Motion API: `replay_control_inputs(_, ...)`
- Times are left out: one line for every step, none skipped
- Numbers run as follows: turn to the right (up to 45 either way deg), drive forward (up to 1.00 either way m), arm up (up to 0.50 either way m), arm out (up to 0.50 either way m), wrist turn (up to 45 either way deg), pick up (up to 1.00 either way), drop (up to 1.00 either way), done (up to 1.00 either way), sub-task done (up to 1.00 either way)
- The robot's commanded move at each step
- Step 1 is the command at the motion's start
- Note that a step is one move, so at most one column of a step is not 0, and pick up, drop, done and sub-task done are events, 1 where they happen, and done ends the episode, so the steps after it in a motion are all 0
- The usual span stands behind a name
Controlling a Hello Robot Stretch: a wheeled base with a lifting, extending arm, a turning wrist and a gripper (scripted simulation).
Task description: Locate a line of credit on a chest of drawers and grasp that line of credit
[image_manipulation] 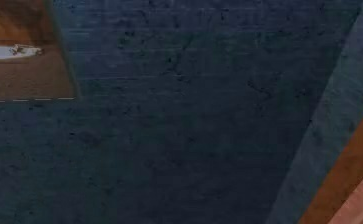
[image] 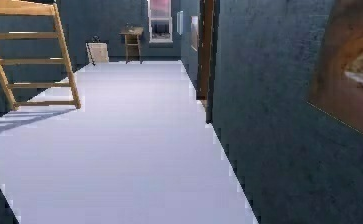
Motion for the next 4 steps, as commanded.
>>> replay_control_inputs(0.0,1.0,0.0,0.0,0.0,0.0,0.0,0.0,0.0)
replay_control_inputs(0.0,1.0,0.0,0.0,0.0,0.0,0.0,0.0,0.0)
replay_control_inputs(0.0,1.0,0.0,0.0,0.0,0.0,0.0,0.0,0.0)
replay_control_inputs(12.0,0.0,0.0,0.0,0.0,0.0,0.0,0.0,0.0)
